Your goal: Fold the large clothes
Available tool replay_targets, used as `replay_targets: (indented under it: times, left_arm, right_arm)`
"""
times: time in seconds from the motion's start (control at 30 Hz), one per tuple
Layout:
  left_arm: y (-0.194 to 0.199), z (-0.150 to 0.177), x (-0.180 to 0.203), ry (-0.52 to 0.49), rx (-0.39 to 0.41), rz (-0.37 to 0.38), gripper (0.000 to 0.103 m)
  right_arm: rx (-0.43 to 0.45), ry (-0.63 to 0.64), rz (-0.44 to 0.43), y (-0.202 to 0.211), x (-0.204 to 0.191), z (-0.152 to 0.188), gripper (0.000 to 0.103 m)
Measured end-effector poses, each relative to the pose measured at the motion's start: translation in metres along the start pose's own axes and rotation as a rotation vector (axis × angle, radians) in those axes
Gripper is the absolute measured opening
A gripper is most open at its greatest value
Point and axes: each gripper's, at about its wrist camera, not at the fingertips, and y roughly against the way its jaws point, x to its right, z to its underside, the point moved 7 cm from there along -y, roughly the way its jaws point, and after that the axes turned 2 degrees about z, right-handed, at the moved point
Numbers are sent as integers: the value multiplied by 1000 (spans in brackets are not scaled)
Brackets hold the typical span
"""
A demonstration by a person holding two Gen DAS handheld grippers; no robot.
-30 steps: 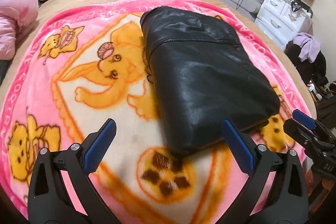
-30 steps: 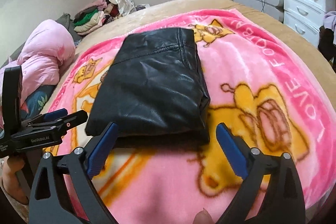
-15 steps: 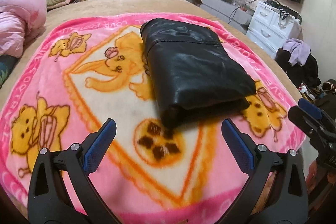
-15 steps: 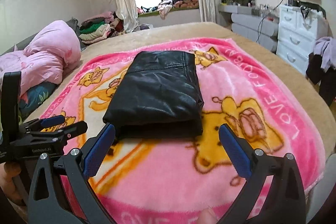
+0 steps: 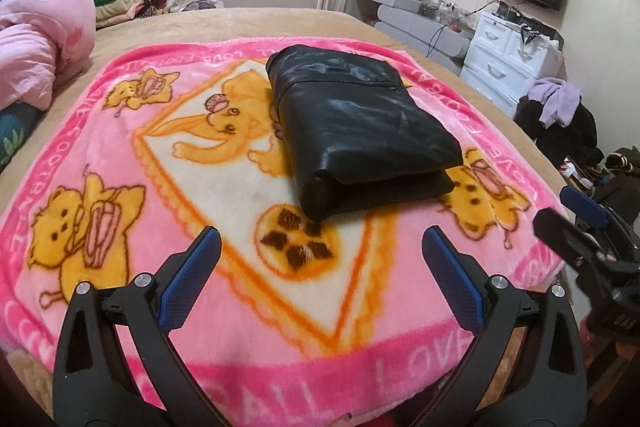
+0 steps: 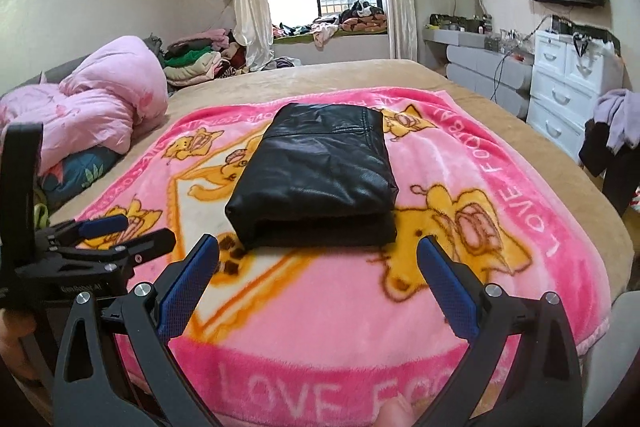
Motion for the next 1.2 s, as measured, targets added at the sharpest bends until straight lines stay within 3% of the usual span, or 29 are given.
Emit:
replay_targets:
  times: [0.5, 1.2]
  left_arm:
    - [13, 15, -6, 4, 2, -15, 95]
    - [16, 14, -16, 18, 1, -31, 94]
  right_arm:
    - [-20, 11, 29, 7, -5, 27, 99]
    - [-31, 11, 32, 10, -3, 29, 99]
